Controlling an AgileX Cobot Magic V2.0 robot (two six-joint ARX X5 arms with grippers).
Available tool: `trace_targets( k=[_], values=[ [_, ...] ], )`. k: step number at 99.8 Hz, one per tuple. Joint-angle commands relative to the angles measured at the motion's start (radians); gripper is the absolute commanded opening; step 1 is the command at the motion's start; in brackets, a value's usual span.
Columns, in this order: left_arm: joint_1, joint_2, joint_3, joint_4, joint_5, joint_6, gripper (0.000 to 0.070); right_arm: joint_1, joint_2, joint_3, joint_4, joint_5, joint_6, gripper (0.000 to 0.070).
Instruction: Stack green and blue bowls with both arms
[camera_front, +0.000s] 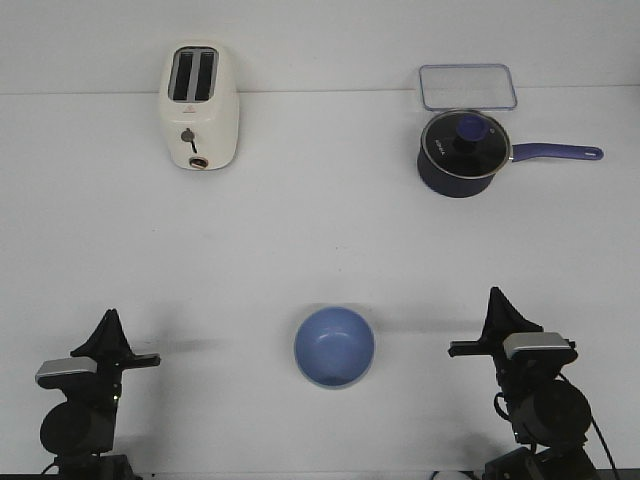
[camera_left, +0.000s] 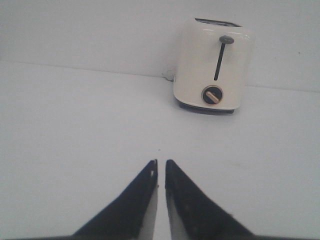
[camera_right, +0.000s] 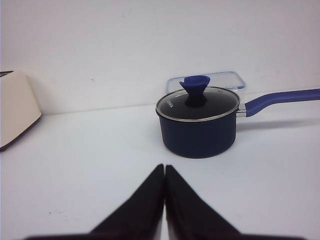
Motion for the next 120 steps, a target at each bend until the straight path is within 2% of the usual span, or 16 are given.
trace_targets(
  k=[1,88,109,120],
  values=[
    [0.002,-0.002,-0.02,0.012,0.003,0.016,0.0015,0.002,0.001,0.001,0.01,0.001,-0.008,0.0],
    [0.002,0.0,-0.02,0.012,0.003,0.016,0.0015,0.002,0.001,0.001,0.01,0.002,-0.012,0.0],
    [0.002,0.0,-0.02,0.012,0.003,0.016,0.0015,-0.029,-0.019,-0.024,0.039,-0.006,-0.198,0.0],
    [0.002,0.0,-0.02,0.012,0.003,0.016,0.0015,-0.108,-0.071,-0.079,0.058,-0.112,-0.319,0.0]
  ],
)
